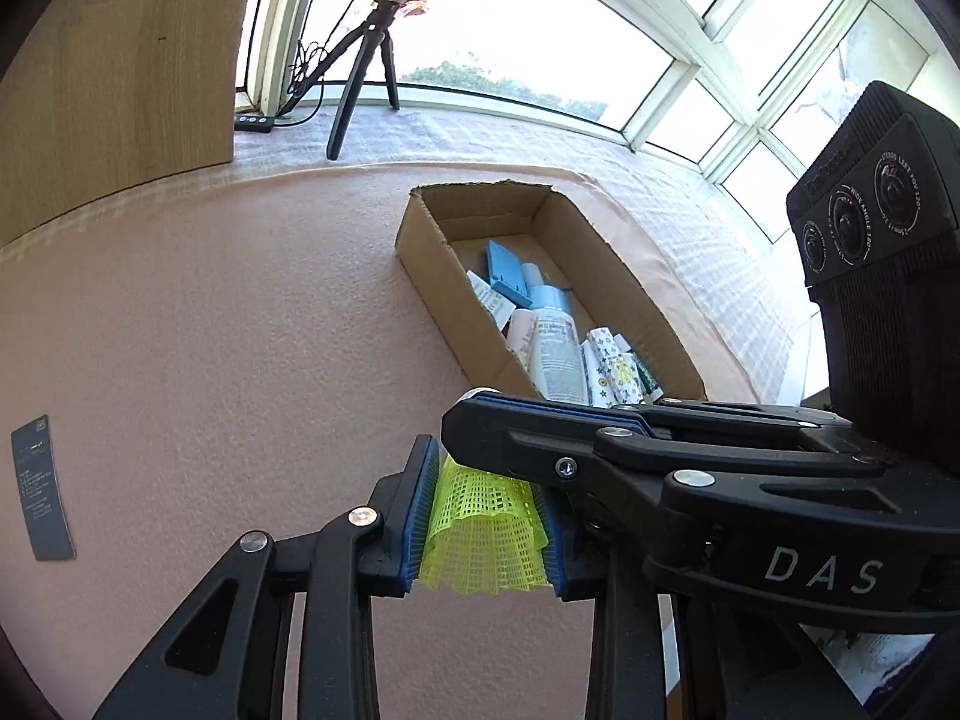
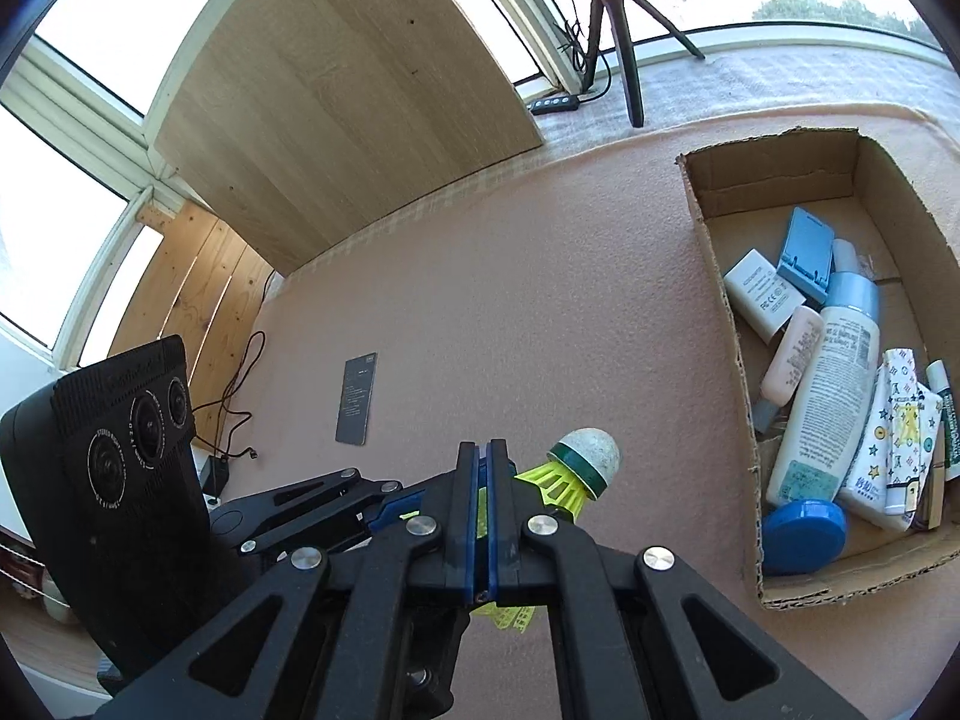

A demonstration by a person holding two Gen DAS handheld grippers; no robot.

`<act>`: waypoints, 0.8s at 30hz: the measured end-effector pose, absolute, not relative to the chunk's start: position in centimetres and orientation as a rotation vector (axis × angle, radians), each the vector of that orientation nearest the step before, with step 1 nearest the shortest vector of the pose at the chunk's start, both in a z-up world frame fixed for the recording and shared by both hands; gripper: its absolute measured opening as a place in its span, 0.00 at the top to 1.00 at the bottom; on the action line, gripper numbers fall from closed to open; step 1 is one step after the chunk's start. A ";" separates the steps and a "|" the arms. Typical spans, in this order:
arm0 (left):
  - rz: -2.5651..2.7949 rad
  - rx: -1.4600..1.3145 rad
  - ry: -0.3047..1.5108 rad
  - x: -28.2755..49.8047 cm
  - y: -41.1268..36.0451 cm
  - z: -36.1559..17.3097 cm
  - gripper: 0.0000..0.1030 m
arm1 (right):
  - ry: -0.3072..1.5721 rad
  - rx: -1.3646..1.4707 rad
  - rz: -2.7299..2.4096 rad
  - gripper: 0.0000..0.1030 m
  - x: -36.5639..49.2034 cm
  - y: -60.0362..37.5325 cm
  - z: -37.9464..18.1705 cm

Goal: Organize objects
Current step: 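Carry the shuttlecock with both grippers into the box and open them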

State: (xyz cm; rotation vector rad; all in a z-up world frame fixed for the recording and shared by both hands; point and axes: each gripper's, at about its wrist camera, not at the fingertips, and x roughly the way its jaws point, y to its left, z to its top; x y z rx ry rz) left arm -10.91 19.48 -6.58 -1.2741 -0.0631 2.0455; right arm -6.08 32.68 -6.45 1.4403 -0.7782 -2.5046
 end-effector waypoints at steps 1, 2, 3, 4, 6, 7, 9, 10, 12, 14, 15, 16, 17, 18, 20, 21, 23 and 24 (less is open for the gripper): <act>2.042 -1.264 -0.057 -11.5 20.8 -6.5 0.68 | -0.779 1.434 -2.525 0.98 -6.1 33.7 -6.2; 2.037 -1.256 -0.053 -11.9 22.0 -6.3 0.69 | -0.782 1.430 -2.541 0.98 -6.2 34.6 -5.9; 2.031 -1.248 -0.046 -12.3 23.1 -6.1 0.69 | -0.779 1.426 -2.559 0.98 -6.3 35.6 -5.7; 2.027 -1.241 -0.041 -12.6 24.2 -5.9 0.69 | -0.777 1.424 -2.576 0.98 -6.3 36.5 -5.5; 2.018 -1.227 -0.027 -13.2 26.3 -5.8 0.69 | -0.773 1.424 -2.607 0.98 -6.5 38.2 -5.3; 2.016 -1.220 -0.022 -13.5 27.2 -5.7 0.69 | -0.771 1.422 -2.620 0.98 -6.5 39.0 -5.1; 2.010 -1.210 -0.013 -13.9 28.9 -5.7 0.69 | -0.765 1.423 -2.644 0.98 -6.6 40.6 -5.0; 2.008 -1.204 -0.011 -14.0 29.7 -5.6 0.69 | -0.765 1.421 -2.655 0.98 -6.7 41.4 -4.9; 1.995 -1.187 -0.012 -14.5 31.1 -5.6 0.65 | -0.761 1.417 -2.673 0.98 -6.7 42.6 -4.7; 1.992 -1.166 -0.015 -14.7 32.1 -5.4 0.46 | -0.770 1.410 -2.687 0.96 -6.7 43.9 -4.5; 2.010 -1.162 -0.010 -15.0 32.6 -5.5 0.33 | -0.785 1.409 -2.705 0.90 -6.7 44.4 -4.5; 2.016 -1.160 -0.007 -15.1 32.8 -5.6 0.28 | -0.799 1.402 -2.721 0.84 -6.6 45.0 -4.4; 2.015 -1.161 -0.005 -15.3 33.0 -5.7 0.28 | -0.814 1.397 -2.737 0.65 -6.4 45.5 -4.3; 2.026 -1.163 0.002 -15.4 33.1 -5.7 0.28 | -0.831 1.382 -2.751 0.49 -6.3 45.9 -4.2; 2.035 -1.178 0.001 -15.8 33.1 -6.1 0.28 | -0.845 1.362 -2.766 0.47 -6.1 46.4 -4.1; 2.028 -1.194 -0.010 -16.0 32.9 -6.3 0.28 | -0.847 1.366 -2.763 0.47 -6.1 46.5 -4.1; 2.030 -1.206 -0.023 -16.3 32.5 -6.5 0.28 | -0.853 1.366 -2.760 0.47 -6.1 46.5 -4.2; 2.035 -1.207 -0.022 -16.3 32.2 -6.6 0.28 | -0.855 1.368 -2.756 0.47 -6.2 46.4 -4.3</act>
